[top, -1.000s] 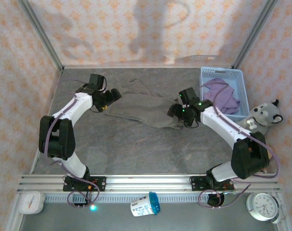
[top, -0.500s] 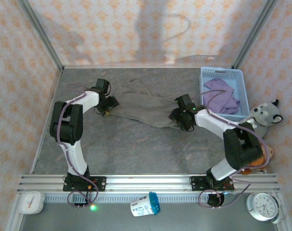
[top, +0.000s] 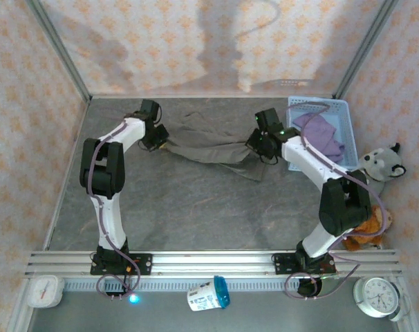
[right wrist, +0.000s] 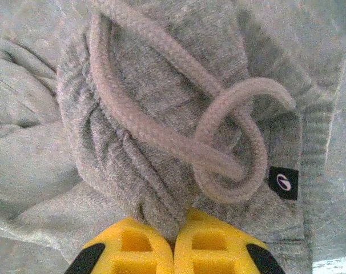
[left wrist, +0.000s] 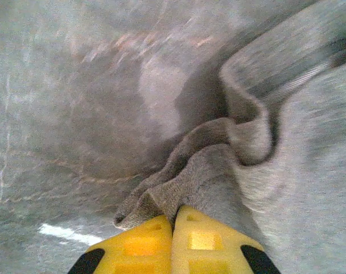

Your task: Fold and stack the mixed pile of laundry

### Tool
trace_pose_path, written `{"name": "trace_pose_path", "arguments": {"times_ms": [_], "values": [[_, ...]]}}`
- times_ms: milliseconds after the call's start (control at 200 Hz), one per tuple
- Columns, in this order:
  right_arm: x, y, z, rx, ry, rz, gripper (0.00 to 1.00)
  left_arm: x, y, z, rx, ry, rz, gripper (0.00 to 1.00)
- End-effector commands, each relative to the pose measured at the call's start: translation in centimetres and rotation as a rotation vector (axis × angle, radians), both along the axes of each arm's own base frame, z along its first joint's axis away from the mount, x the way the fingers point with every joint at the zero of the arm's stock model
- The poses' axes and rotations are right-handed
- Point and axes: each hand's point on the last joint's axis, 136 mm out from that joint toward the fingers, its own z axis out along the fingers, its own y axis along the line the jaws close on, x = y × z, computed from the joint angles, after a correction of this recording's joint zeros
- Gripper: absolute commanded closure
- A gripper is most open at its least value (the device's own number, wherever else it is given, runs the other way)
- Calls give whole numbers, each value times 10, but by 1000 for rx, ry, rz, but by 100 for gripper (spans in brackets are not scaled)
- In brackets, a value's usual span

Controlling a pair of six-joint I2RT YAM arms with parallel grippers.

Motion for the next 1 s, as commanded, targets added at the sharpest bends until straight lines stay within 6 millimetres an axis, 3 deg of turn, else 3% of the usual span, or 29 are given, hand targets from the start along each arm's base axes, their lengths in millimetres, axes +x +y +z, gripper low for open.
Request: {"name": "trace_pose_path", "arguments": {"times_ms": [0, 90, 155, 225, 340, 395, 475, 565, 615, 631, 686, 766, 841, 886, 916, 936, 976, 996], "values": [[29, -16, 33, -17, -47, -4, 100, 39, -2, 76, -33, -149, -6, 100], [65, -22, 78, 23, -136, -5, 100, 75, -5, 139, -106, -282, 13, 100], [92, -24, 129, 58, -223, 8, 100, 97, -5, 196, -178, -407, 26, 100], [108, -25, 192, 57, -338, 39, 100, 114, -3, 261, -253, -556, 33, 100], [110, -25, 282, 83, -535, 76, 100, 113, 8, 361, -361, -809, 56, 100], [103, -21, 315, 121, -613, 105, 100, 106, 13, 393, -409, -888, 56, 100], [89, -15, 336, 161, -658, 147, 100, 89, 15, 420, -392, -947, 22, 100], [71, -5, 325, 208, -595, 196, 100, 71, 12, 411, -339, -898, -24, 100], [60, 1, 301, 208, -522, 218, 100, 62, 10, 394, -309, -846, -48, 100], [54, 2, 296, 203, -510, 225, 100, 62, 10, 381, -301, -816, -49, 100], [36, 5, 260, 176, -420, 231, 100, 45, 8, 363, -270, -782, -75, 100], [3, 5, 196, 176, -279, 216, 100, 15, 9, 306, -224, -665, -88, 100], [-37, 7, 133, 213, -146, 201, 86, -20, 11, 248, -178, -537, -116, 100], [-65, 6, 100, 219, -74, 189, 76, -44, 13, 209, -149, -440, -127, 78], [-81, 5, 80, 213, -32, 180, 70, -60, 16, 181, -131, -367, -124, 42], [-90, 2, 66, 199, -4, 168, 63, -71, 18, 165, -121, -326, -121, 24], [-105, -6, 48, 164, 32, 138, 44, -89, 22, 136, -101, -246, -108, 4], [-110, -11, 40, 148, 45, 119, 39, -96, 23, 124, -89, -217, -113, 0]]}}
